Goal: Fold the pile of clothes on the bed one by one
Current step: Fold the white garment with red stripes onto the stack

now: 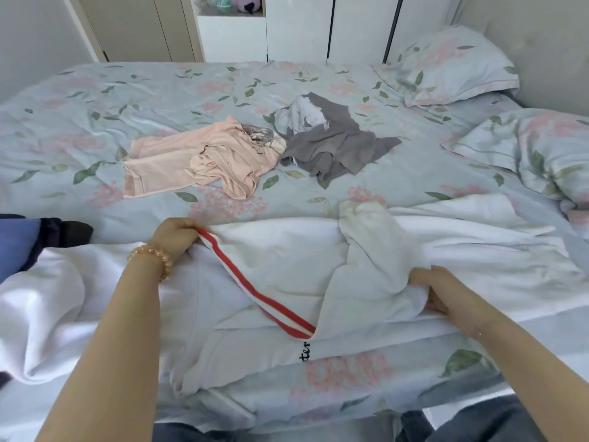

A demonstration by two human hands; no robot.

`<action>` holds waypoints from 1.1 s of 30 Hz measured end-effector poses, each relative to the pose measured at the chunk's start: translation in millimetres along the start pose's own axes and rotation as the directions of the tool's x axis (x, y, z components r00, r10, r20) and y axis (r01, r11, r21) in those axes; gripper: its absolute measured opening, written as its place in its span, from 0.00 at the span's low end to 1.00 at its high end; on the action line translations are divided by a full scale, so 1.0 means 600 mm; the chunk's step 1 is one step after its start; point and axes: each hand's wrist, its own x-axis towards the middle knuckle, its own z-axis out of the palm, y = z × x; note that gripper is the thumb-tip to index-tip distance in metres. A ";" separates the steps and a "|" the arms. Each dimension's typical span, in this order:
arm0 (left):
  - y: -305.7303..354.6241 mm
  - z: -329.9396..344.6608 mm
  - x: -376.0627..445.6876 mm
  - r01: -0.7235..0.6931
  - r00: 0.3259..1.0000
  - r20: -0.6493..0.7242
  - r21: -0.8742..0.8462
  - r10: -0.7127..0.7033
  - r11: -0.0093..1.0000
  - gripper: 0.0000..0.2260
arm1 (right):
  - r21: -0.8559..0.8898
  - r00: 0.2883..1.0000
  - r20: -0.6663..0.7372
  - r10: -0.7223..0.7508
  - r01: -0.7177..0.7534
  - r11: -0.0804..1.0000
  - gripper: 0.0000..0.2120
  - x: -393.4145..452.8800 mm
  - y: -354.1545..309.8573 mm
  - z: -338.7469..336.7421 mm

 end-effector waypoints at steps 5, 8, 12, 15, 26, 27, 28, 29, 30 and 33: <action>0.010 0.009 0.002 0.038 0.998 0.045 -0.009 -0.037 0.999 0.08 | 0.177 0.978 -0.200 -0.058 0.094 0.980 0.14 0.005 -0.003 0.022; -0.001 0.025 0.012 -0.010 0.997 -0.069 0.204 0.025 0.979 0.10 | -0.241 0.837 -0.344 -0.426 0.360 0.901 0.13 0.005 -0.003 0.021; 0.038 0.044 -0.011 -0.093 0.971 -0.156 0.453 0.182 0.887 0.16 | -0.508 0.635 -0.406 -0.657 0.441 0.740 0.04 0.053 -0.048 0.000; 0.107 0.083 -0.092 -0.345 0.937 0.064 0.336 0.344 0.876 0.08 | -0.594 0.815 -0.346 -0.465 0.193 0.781 0.19 0.109 -0.090 -0.009; 0.154 0.207 -0.226 -0.547 0.623 0.728 0.143 0.286 0.825 0.05 | -0.180 0.894 -0.266 -0.361 0.322 0.929 0.18 0.184 -0.122 0.023; 0.159 0.201 -0.226 -0.491 0.618 0.718 0.033 0.321 0.870 0.07 | -0.007 0.900 -0.296 -0.320 0.333 0.943 0.12 0.171 -0.132 0.016; 0.164 0.194 -0.227 -0.428 0.626 0.693 -0.078 0.358 0.900 0.11 | 0.176 0.920 -0.288 -0.266 0.323 0.930 0.09 0.156 -0.141 0.005; 0.169 0.185 -0.228 -0.376 0.633 0.668 -0.178 0.392 0.909 0.13 | 0.344 0.940 -0.248 -0.236 0.313 0.885 0.09 0.139 -0.149 -0.007; 0.174 0.176 -0.230 -0.342 0.626 0.655 -0.259 0.424 0.903 0.14 | 0.480 0.948 -0.201 -0.248 0.316 0.818 0.09 0.116 -0.156 -0.020; 0.181 0.152 -0.238 -0.239 0.568 0.698 -0.367 0.436 0.899 0.16 | 0.729 0.925 -0.124 -0.358 0.330 0.600 0.11 0.055 -0.161 -0.069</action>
